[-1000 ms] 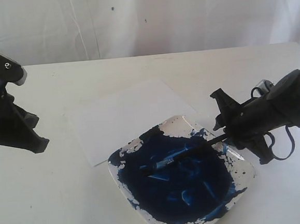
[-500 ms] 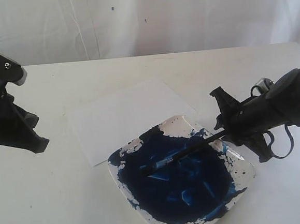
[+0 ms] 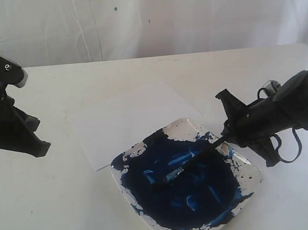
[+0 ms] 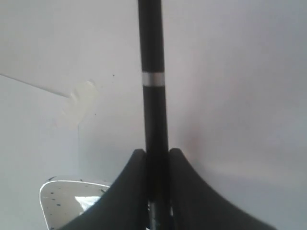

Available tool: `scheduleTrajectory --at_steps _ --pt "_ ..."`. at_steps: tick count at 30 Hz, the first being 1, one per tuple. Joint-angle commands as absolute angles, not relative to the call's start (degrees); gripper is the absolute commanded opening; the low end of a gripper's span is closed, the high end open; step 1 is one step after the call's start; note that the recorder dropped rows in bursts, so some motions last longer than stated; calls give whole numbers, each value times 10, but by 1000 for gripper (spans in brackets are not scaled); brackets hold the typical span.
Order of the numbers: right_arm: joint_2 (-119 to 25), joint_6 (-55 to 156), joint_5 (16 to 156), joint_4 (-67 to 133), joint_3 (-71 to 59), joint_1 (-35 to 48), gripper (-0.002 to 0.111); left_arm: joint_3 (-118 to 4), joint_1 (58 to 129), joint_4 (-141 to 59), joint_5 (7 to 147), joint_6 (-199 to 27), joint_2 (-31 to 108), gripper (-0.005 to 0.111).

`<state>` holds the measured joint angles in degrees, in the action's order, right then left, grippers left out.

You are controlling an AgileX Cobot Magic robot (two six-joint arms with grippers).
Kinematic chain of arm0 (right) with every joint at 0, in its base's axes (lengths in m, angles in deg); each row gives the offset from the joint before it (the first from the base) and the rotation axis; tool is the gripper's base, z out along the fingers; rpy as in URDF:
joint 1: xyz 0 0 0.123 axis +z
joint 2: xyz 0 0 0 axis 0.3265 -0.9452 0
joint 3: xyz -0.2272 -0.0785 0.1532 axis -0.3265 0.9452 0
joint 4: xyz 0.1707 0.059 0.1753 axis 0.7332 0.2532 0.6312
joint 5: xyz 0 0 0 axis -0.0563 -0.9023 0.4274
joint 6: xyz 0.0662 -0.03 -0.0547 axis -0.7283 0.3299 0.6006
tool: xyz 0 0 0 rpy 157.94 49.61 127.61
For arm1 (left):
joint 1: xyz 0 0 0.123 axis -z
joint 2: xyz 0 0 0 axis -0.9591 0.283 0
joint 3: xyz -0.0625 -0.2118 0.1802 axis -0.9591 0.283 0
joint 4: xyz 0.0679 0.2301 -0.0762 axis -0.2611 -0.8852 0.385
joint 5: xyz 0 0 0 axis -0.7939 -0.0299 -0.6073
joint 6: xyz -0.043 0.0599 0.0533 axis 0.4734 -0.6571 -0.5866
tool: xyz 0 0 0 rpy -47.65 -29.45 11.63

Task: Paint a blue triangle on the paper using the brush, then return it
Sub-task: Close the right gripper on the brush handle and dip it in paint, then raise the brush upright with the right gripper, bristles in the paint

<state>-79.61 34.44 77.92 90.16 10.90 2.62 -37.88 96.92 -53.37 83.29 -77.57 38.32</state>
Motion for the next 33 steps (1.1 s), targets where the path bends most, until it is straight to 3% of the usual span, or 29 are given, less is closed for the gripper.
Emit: scheduleTrajectory --at_steps 1,8,18,28,33 --pt "-781 348 797 883 108 27 0 -375 973 -531 835 -775 382 0" --pt "-694 434 814 841 107 27 0 -375 973 -531 835 -775 382 0" --pt "-615 749 798 841 91 44 0 -375 973 -531 835 -775 382 0" --pt "-604 783 953 839 99 137 0 -375 973 -531 835 -775 382 0" --pt "-603 702 1042 727 116 187 0 -375 973 -531 835 -775 382 0"
